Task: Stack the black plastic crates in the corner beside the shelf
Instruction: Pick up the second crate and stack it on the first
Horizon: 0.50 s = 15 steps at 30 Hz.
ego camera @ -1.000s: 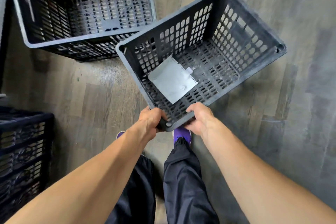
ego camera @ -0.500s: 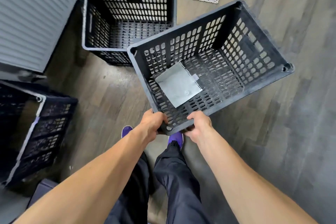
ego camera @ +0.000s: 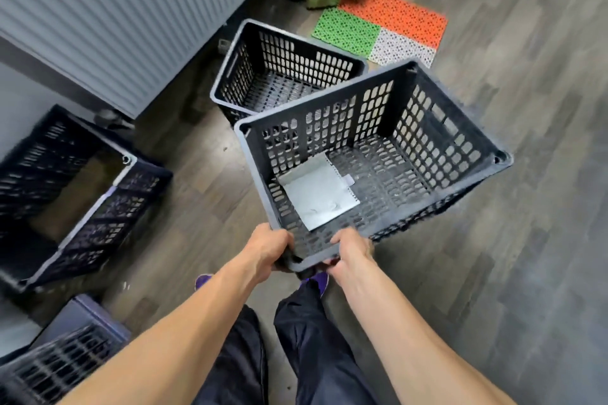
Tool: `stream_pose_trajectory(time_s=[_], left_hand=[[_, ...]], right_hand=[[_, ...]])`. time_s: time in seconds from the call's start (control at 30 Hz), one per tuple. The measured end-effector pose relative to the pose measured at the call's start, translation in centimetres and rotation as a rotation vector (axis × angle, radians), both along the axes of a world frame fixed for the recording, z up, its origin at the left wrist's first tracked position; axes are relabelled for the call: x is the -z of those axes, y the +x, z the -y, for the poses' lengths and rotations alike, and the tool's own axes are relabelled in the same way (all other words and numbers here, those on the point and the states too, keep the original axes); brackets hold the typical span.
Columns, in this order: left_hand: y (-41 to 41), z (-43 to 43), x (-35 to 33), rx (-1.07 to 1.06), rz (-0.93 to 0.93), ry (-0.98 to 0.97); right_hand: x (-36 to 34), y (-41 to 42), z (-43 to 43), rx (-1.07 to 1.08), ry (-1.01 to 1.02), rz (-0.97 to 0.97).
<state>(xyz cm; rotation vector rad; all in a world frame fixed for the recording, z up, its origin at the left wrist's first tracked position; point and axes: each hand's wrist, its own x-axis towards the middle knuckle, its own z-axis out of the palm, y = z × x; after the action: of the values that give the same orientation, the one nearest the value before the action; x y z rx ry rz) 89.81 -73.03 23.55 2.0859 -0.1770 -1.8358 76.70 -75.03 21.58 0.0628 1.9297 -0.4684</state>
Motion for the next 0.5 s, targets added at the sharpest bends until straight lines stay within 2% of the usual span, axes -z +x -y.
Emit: stream_pose_trajectory(time_s=[0.5], left_hand=[[17.4,-4.2,-5.4,-0.045,0.000,-0.098]], right_hand=[[-7.2,17.1,-4.2,-0.065,-0.052,0.045]])
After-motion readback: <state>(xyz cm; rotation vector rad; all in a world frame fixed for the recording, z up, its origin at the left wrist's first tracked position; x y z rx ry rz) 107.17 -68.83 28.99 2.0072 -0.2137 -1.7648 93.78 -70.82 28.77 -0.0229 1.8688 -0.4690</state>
